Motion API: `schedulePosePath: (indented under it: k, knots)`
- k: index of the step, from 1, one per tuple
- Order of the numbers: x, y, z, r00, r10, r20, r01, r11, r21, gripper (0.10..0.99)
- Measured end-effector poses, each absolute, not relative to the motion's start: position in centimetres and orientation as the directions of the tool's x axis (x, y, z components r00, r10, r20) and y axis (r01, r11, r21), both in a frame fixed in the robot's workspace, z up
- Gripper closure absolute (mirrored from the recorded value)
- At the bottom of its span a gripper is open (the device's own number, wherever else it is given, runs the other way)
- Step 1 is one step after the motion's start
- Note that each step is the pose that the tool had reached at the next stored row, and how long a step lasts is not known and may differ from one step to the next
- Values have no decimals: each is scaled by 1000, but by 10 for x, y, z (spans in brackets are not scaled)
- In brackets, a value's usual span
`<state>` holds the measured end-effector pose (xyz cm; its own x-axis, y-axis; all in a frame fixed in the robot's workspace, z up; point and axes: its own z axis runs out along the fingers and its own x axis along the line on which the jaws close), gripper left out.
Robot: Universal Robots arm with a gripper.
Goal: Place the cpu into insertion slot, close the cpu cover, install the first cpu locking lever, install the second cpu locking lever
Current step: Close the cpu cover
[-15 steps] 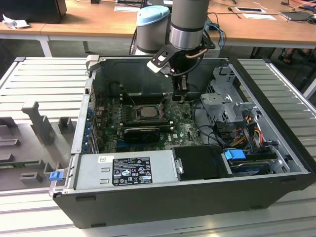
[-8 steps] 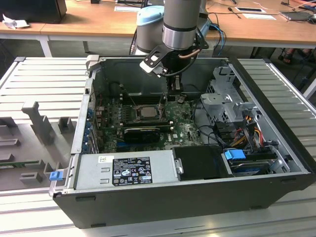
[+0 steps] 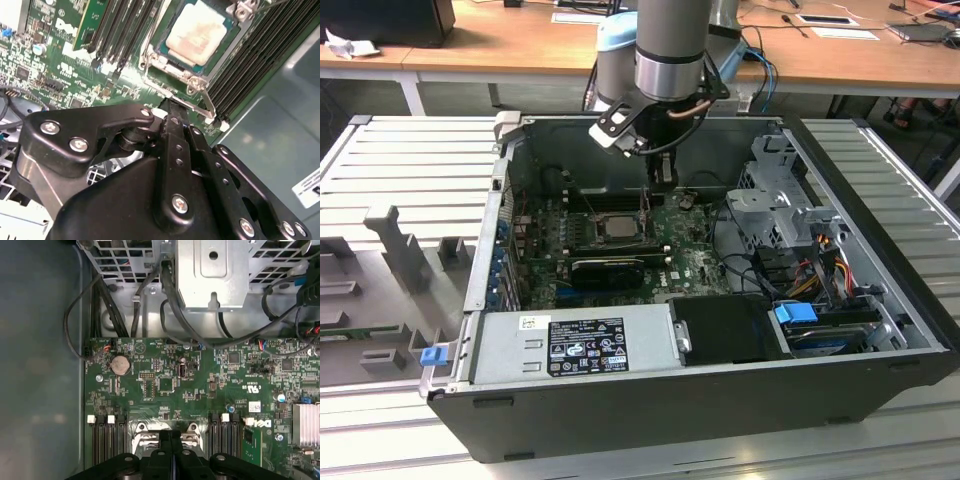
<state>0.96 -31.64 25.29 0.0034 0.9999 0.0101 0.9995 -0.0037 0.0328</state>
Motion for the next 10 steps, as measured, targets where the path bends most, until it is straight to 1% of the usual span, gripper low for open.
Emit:
schedulePosePath:
  k: [5, 8, 10]
  knots:
    - [-8, -316, 250, 3, 1000, 10, 999, -3, 33, 980]
    - [-14, -316, 239, -4, 1000, 10, 999, 4, 33, 980]
    - [-15, -316, 235, -28, 1000, 10, 999, 28, 33, 980]
